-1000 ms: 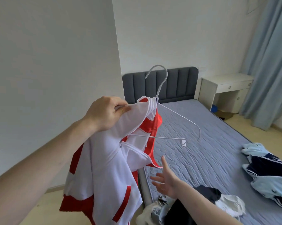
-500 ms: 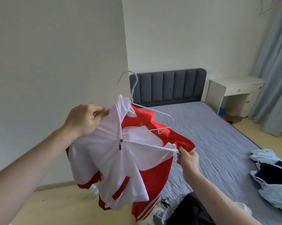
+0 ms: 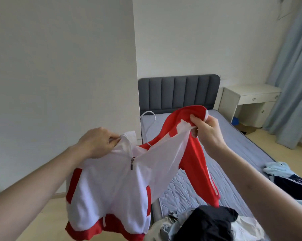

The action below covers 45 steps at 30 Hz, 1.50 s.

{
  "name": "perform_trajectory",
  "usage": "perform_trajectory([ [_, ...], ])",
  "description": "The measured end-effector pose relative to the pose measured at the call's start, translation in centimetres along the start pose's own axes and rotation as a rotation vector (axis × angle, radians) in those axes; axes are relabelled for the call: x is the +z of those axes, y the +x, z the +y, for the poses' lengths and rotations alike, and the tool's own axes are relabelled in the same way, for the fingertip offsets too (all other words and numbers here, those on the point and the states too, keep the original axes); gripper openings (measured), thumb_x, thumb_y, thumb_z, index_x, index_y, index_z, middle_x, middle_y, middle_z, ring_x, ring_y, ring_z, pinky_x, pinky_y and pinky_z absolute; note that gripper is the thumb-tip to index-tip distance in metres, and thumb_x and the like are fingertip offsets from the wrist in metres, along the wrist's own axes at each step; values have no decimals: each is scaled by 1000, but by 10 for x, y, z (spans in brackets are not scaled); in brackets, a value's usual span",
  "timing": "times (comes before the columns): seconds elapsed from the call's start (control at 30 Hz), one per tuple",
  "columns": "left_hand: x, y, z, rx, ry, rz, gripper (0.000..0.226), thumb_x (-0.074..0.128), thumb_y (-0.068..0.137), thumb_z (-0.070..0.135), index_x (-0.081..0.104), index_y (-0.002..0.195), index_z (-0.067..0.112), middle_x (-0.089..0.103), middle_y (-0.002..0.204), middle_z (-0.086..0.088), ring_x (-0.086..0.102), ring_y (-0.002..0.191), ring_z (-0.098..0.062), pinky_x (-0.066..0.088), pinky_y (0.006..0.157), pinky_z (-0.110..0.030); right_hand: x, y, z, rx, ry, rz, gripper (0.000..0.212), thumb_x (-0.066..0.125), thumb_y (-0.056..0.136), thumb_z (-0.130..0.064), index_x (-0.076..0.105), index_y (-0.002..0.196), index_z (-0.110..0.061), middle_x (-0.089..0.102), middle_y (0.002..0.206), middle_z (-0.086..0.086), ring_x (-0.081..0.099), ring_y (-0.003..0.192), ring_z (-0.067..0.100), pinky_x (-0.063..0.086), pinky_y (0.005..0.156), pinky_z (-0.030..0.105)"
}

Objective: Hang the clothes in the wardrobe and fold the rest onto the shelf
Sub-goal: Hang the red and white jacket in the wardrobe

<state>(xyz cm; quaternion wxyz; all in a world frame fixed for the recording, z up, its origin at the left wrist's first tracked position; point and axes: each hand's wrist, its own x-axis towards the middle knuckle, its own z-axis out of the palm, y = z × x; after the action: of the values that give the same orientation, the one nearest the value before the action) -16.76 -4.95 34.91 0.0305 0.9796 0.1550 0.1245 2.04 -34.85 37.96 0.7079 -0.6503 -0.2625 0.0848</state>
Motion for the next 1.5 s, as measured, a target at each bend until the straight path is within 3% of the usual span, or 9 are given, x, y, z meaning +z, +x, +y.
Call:
perform_trajectory([
  [0.13, 9, 0, 9, -92, -207, 28, 24, 50, 102, 40, 70, 116, 45, 73, 94, 2, 55, 70, -12, 44, 70, -34, 25, -8, -24, -161, -160, -307, 26, 55, 104, -7, 75, 91, -16, 71, 74, -5, 56, 60, 8, 46, 58, 25],
  [0.27, 8, 1, 19, -84, -373, 22, 41, 51, 104, 32, 55, 140, 49, 66, 105, 12, 63, 73, -5, 42, 66, -30, 42, -17, -20, -122, -275, -612, 24, 56, 101, -15, 77, 110, -15, 78, 105, 8, 70, 102, 39, 55, 94, 57],
  [0.37, 3, -2, 26, -76, -493, 48, 56, 53, 103, 25, 49, 114, 80, 65, 108, 44, 64, 102, 13, 53, 97, -29, 45, -30, -14, -1, -546, -881, 19, 64, 101, -20, 71, 116, -28, 73, 102, -32, 66, 99, -12, 53, 91, 16],
  [0.47, -4, -5, 36, -87, -533, 65, 77, 54, 105, 16, 43, 96, 91, 50, 104, 61, 51, 111, 27, 42, 107, -18, 29, -34, -3, 18, -785, -1065, 41, 73, 93, -39, 62, 133, -45, 64, 119, -35, 60, 110, -12, 50, 94, 13],
  [0.67, -14, -7, 42, -52, -607, 89, 40, 53, 104, 27, 60, 129, 58, 71, 117, 30, 67, 112, 2, 52, 102, -32, 8, -30, 21, -103, -571, -566, 12, 81, 86, -28, 77, 97, -28, 76, 90, -11, 71, 82, 6, 60, 82, 34],
  [0.9, -9, 1, 60, -93, -774, 89, 36, 53, 106, 22, 64, 134, 42, 65, 73, 13, 51, 66, -6, 42, 70, -28, 21, -71, 93, 155, -661, -688, 22, 78, 82, -42, 75, 103, -34, 74, 93, -16, 66, 73, -4, 49, 69, 13],
  [1.17, 20, -1, 106, -65, -923, 41, 35, 52, 107, 20, 58, 125, 49, 41, 58, 15, 38, 55, -4, 34, 58, -16, -55, -103, 122, 51, -449, 150, 19, 78, 82, -11, 71, 79, -27, 68, 69, -6, 61, 59, 11, 50, 58, 24],
  [1.37, 78, 15, 168, -45, -1066, -194, 31, 56, 105, 29, 65, 134, 36, 56, 71, 7, 52, 71, -5, 49, 78, -26, -139, -88, 138, 257, -505, 262, 63, 83, 81, -47, 52, 136, -39, 57, 124, -21, 62, 101, 2, 54, 82, 30],
  [1.5, 127, 29, 225, -35, -1192, -342, 36, 58, 104, 32, 62, 139, 33, 74, 97, -10, 68, 95, -7, 51, 99, -33, -190, -84, 168, 379, -480, 207, 32, 77, 89, -40, 63, 117, -45, 74, 107, -10, 72, 93, 10, 59, 87, 37],
])
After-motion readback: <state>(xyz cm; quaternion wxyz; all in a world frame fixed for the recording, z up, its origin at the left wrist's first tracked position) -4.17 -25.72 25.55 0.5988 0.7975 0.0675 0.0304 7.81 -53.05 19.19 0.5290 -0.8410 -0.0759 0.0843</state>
